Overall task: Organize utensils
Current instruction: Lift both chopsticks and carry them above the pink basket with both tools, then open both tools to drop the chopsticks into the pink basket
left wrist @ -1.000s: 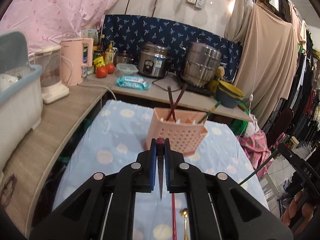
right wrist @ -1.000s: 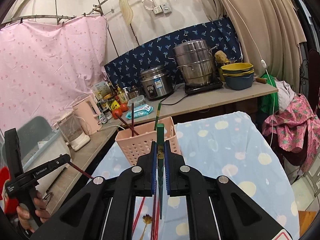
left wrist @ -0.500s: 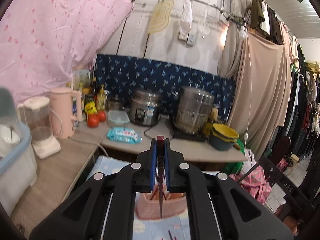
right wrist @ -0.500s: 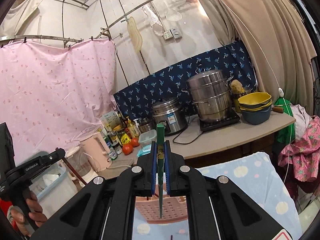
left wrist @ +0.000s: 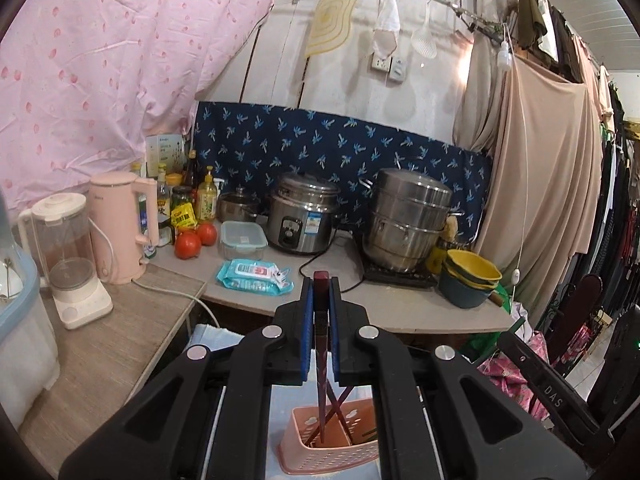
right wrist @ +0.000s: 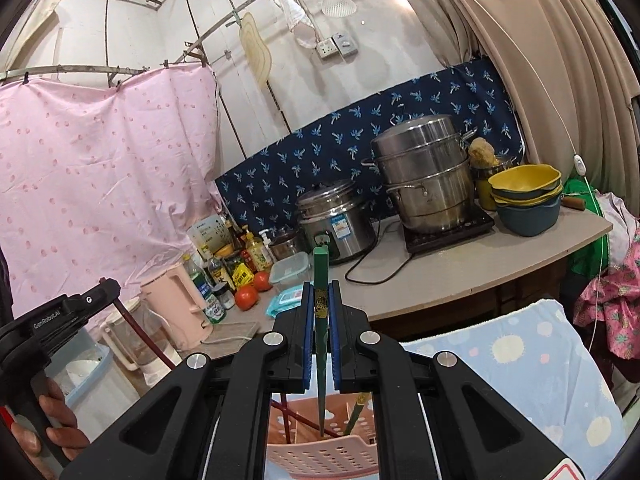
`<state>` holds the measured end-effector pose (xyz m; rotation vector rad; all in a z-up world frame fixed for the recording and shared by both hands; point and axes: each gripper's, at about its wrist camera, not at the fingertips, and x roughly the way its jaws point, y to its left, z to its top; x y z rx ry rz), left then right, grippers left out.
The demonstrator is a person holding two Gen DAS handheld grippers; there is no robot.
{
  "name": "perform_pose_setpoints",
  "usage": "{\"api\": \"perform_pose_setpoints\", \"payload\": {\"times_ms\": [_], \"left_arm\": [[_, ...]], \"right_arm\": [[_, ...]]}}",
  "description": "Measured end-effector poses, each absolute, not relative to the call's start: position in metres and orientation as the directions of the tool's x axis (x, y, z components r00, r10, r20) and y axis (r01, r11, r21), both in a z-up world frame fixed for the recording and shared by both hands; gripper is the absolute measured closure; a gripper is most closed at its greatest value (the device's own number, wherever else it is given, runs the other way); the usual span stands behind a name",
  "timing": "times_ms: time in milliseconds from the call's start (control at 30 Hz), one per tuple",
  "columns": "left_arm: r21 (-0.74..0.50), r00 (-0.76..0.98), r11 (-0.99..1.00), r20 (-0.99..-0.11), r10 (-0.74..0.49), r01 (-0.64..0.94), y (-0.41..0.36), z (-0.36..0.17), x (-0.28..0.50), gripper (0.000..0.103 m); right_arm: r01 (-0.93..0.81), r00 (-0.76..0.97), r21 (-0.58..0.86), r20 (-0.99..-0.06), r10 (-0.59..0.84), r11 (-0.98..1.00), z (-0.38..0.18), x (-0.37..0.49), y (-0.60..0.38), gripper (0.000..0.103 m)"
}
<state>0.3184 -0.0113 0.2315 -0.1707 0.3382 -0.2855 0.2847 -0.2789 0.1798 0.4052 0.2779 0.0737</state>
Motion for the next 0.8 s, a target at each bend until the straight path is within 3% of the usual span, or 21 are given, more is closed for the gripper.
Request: {"api": "perform_pose_setpoints", "payload": {"times_ms": [433, 467, 533, 567, 800], "left_arm": [[-0.216, 0.877, 0.952, -0.385, -0.288, 0.218, -0.011, 0.197, 0.334, 0.094], [-0.213, 0.880, 0.955, -0.386, -0.278, 0.208, -0.010, 0.195, 0.334, 0.092], [-0.206, 0.887, 0.959, -0.382, -0.260, 0.192, -0.008, 0.193, 0.332, 0.070], [-0.207, 0.890, 0.961, -0.380, -0.252, 0.184, -0.007, 0.192, 0.331, 0.066], [-0.197, 0.888, 0.966, -0.396, -0.234, 0.167, -0.001, 0.186, 0.323, 0.064]], "right_arm": [[0.030, 0.929, 0.357, -0.354, 0.105, 0.934, 0.140, 0.304, -0.273, 0.095], [0.034, 0.929, 0.355, -0.356, 0.101, 0.934, 0.139, 0.303, -0.273, 0.093], [0.048, 0.932, 0.345, -0.353, 0.082, 0.938, 0.138, 0.299, -0.272, 0.087], [0.052, 0.932, 0.340, -0.353, 0.076, 0.939, 0.137, 0.297, -0.272, 0.083], [0.058, 0.933, 0.351, -0.352, 0.074, 0.935, 0.136, 0.281, -0.276, 0.080]]}}
